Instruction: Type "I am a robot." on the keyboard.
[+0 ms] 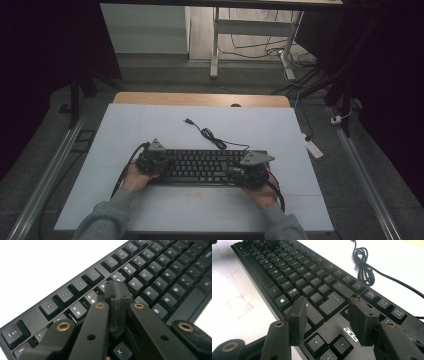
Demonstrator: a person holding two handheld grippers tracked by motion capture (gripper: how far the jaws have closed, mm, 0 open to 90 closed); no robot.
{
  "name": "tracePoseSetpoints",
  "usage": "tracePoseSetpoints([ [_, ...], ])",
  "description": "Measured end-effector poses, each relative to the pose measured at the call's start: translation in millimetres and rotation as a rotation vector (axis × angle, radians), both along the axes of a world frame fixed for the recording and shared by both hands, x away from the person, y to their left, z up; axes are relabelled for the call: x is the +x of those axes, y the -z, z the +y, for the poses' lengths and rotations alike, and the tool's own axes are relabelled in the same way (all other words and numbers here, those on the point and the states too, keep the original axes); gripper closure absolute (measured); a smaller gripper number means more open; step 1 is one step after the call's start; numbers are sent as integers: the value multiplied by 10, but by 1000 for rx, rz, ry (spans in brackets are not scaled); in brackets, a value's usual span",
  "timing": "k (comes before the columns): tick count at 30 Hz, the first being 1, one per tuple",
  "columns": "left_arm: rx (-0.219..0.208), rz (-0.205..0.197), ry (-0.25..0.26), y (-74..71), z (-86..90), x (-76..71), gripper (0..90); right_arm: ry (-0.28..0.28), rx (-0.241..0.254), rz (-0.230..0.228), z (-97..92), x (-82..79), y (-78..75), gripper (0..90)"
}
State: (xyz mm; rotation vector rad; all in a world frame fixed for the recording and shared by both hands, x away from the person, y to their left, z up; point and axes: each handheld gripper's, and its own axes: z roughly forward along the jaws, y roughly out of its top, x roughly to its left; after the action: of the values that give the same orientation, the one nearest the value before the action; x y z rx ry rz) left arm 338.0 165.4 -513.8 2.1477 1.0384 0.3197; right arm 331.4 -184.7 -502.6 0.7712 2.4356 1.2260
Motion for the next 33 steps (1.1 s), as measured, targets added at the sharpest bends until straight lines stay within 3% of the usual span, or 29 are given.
tracePoseSetpoints([
  [6, -66, -27, 6, -106, 69, -81, 699, 0, 1, 0, -2, 0, -1, 500],
  [10, -94, -33, 19, -156, 106, -140, 636, -1, 3, 3, -2, 4, 5, 499],
  [19, -97, -24, 15, -195, 191, -277, 401, 0, 4, -1, -8, -2, -6, 500],
  [33, -96, -13, 18, -180, 222, -289, 347, -1, 1, 0, -5, -1, -2, 500],
])
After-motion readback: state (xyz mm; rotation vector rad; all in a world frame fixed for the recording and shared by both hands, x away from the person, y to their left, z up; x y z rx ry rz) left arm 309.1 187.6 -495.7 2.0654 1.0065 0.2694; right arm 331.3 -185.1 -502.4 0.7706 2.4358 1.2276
